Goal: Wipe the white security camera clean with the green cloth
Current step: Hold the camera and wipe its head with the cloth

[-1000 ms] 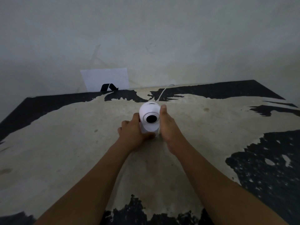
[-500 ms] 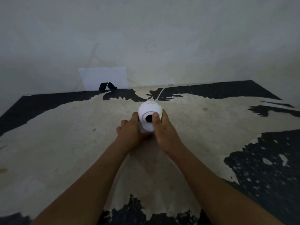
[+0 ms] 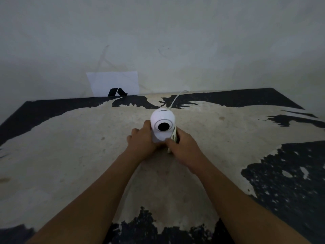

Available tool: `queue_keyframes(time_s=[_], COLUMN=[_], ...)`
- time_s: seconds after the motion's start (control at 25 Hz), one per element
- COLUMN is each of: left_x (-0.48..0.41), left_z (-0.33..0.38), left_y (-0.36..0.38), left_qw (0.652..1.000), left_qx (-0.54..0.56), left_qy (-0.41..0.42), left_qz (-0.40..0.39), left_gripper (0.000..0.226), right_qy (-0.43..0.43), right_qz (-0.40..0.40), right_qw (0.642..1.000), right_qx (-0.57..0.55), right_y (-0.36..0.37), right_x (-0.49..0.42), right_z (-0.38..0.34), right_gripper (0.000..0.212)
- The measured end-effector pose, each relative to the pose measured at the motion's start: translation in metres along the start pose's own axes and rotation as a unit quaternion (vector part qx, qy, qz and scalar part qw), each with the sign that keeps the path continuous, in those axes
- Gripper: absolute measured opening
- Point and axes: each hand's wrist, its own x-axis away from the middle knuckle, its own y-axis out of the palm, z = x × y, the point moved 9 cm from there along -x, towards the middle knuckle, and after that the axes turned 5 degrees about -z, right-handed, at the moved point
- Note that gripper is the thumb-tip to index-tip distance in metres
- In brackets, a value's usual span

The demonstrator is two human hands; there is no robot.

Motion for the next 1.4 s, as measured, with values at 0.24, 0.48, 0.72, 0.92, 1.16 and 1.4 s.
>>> queue_keyframes(time_s=[0.24, 0.48, 0.72, 0.92, 1.16, 1.4], left_x=[0.009, 0.066, 0.073, 0.051, 0.037, 0.040], left_z=[-0.005, -0.003, -0.024, -0.051, -0.022, 0.010], left_y=[0.006, -0.023, -0.042, -0.056, -0.023, -0.021], left_qw=[0.999, 0.943, 0.913, 0.856, 0.916, 0.907], left_qx=[-0.014, 0.327, 0.408, 0.497, 0.381, 0.414], left_qy=[0.000, 0.026, -0.024, -0.119, -0.115, -0.030], left_qz=[-0.030, -0.050, -0.006, 0.078, 0.055, 0.073], left_gripper=[0.074, 0.043, 0.017, 0.016, 0.017, 0.029], right_qy=[-0.009, -0.077, -0.073, -0.048, -0.048, -0.045], right_qz=[0.014, -0.071, -0.113, 0.012, 0.017, 0.019], right_qw=[1.000, 0.993, 0.980, 0.983, 0.980, 0.981], right_qx=[-0.020, -0.054, -0.145, -0.176, -0.191, -0.190], right_y=[-0.018, -0.015, -0.008, -0.032, -0.016, -0.016], right_x=[0.030, 0.044, 0.030, -0.008, -0.022, -0.024], right_z=[0.001, -0.028, -0.038, -0.029, -0.022, -0.018], right_gripper=[0.022, 0.023, 0.023, 0.041, 0.044, 0.044])
